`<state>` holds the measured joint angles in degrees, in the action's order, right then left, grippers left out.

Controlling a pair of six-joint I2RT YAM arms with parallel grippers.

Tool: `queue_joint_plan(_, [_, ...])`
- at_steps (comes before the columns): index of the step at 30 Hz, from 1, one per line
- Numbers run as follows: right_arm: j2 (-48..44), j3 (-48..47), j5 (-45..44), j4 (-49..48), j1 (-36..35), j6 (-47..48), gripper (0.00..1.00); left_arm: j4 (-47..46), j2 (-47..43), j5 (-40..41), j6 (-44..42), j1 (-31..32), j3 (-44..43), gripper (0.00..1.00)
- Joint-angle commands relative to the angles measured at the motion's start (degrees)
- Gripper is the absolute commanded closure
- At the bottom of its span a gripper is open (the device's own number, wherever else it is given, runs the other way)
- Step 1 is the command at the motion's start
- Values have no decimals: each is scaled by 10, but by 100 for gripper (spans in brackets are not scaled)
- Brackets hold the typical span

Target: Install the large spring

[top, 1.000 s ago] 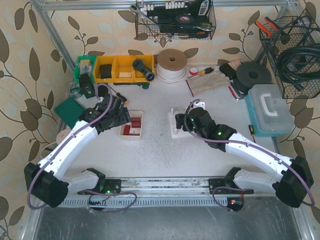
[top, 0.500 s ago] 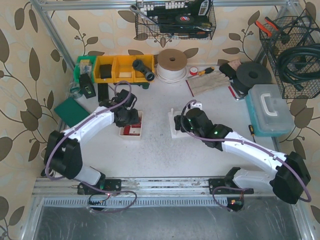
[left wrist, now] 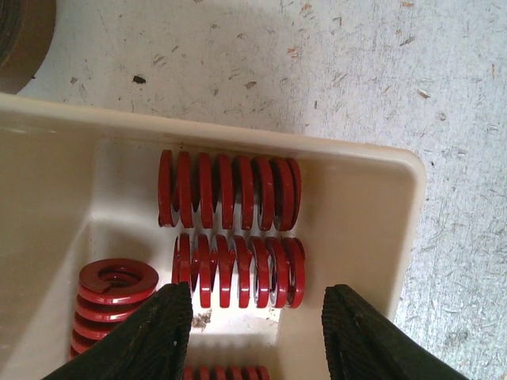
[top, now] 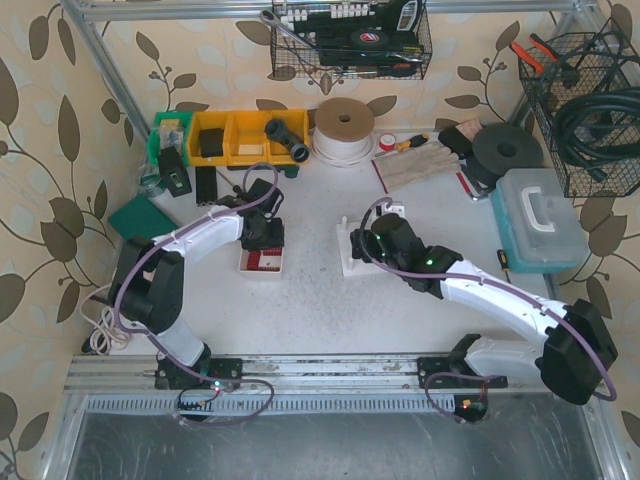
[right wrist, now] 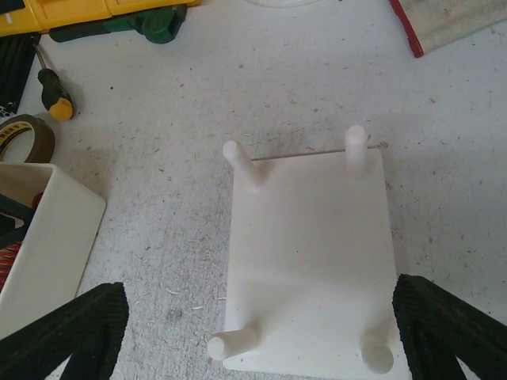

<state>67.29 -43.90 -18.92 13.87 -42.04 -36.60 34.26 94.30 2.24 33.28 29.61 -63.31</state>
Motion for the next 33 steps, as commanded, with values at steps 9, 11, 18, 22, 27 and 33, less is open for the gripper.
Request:
queue_joint_plan(9, [27, -27, -1, -6, 5, 1, 11, 20, 5, 45, 57, 2, 10, 49])
queue_joint_plan(11, [28, -27, -1, -6, 5, 1, 11, 26, 11, 50, 65, 5, 9, 49])
queue_joint_plan(18, [29, -29, 4, -7, 6, 3, 11, 17, 29, 50, 70, 8, 11, 49])
queue_joint_plan(22, [31, -28, 5, -9, 7, 3, 11, 15, 40, 49, 70, 7, 6, 49])
queue_joint_plan(27, [42, -35, 6, -7, 8, 5, 11, 20, 60, 52, 64, 8, -6, 49])
queue_joint_plan(33, [46, -35, 6, -8, 11, 5, 11, 26, 84, 65, 43, 8, -31, 55])
